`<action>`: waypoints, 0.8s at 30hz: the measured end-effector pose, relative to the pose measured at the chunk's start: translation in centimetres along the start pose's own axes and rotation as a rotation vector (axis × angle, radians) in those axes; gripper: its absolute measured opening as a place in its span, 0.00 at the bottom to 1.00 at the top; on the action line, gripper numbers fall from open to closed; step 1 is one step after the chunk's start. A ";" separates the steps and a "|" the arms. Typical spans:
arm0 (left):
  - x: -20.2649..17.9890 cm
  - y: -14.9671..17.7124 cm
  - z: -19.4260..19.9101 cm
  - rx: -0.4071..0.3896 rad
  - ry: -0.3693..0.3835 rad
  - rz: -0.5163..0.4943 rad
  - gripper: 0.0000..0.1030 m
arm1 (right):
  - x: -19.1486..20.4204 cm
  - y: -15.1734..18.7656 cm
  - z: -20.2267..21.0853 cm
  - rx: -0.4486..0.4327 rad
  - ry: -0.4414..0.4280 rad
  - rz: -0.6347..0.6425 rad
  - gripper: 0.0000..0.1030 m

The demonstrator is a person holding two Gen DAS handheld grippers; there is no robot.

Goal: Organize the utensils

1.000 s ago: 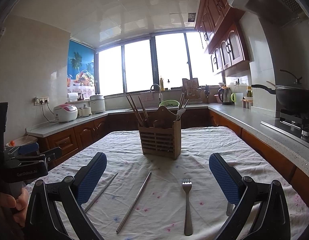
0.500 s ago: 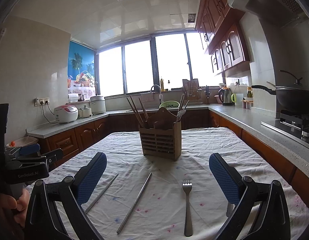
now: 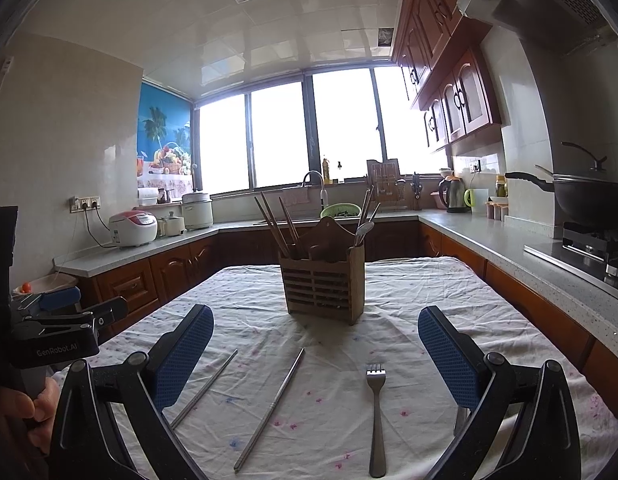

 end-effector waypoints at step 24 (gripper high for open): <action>-0.2 -0.3 -0.2 0.006 0.011 -0.007 1.00 | 0.0 -0.1 -0.1 0.000 -0.001 -0.005 1.00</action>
Point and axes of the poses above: each gripper's, at about its wrist camera, not at the fingertips, and z roughly against the way its jaws point, x to its left, y to its underside, the point moved 2 cm from there along -z, roughly the way its jaws point, and after that the axes turned 2 degrees about -z, right-handed, at the moved point
